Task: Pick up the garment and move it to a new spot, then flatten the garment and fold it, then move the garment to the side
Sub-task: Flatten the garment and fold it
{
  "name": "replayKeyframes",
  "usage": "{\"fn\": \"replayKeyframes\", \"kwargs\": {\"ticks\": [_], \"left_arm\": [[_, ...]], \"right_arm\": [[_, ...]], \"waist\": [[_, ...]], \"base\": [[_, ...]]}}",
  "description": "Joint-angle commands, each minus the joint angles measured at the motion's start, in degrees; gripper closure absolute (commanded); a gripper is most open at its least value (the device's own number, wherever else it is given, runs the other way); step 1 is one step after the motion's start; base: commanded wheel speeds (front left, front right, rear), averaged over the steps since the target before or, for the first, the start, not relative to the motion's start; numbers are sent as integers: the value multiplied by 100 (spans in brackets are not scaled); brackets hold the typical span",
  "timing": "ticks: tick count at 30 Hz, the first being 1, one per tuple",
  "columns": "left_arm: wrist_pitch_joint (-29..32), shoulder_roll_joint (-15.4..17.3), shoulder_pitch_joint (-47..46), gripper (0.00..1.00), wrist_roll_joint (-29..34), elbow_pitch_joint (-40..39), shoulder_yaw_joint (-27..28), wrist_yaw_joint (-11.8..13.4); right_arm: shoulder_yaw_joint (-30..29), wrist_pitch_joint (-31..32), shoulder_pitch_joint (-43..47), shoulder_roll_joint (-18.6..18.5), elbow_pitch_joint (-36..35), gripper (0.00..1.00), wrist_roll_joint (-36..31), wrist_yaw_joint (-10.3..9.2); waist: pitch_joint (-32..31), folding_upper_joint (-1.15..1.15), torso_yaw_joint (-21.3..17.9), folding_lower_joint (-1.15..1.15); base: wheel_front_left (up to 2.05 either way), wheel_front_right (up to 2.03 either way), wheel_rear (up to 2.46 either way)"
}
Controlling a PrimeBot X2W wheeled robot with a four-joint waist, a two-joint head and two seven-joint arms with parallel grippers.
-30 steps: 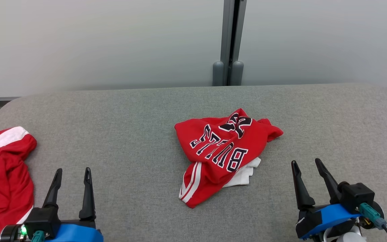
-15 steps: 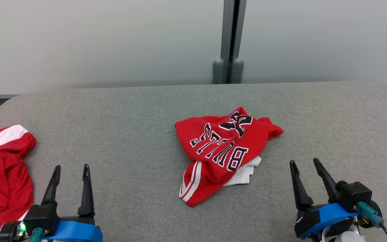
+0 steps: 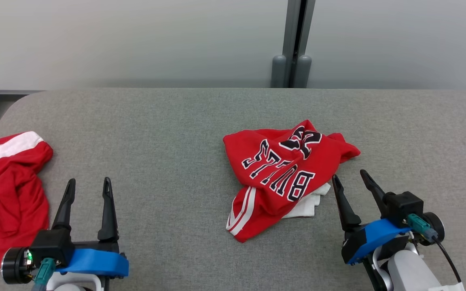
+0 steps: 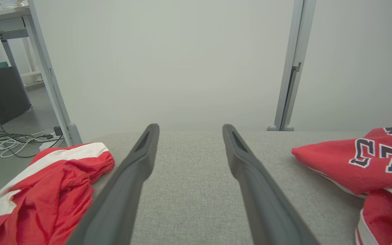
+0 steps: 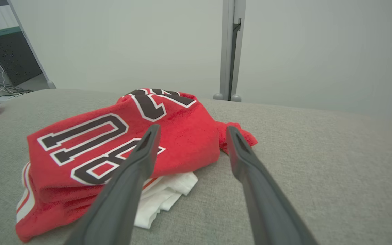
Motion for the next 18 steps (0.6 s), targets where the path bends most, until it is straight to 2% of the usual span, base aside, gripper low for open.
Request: {"fn": "replayKeyframes", "kwargs": {"ticks": [1, 8, 18], "left_arm": [[-15, -46, -138, 0, 26, -42, -25, -35], [-15, -127, -347, 0, 55, -13, -57, -89], [-15, -226, -471, 0, 71, 46, -110, -144]], "right_arm": [[-16, -20, -175, -23, 280, 0, -105, 1], [-47, -21, -650, -23, 1394, 0, -343, 1], [-289, -21, -1114, -24, 2538, 0, -575, 1]], "waist": [[115, 0, 122, 0], [323, 0, 378, 0], [440, 0, 665, 0]], "base": [[0, 0, 0], [0, 0, 0], [0, 0, 0]]}}
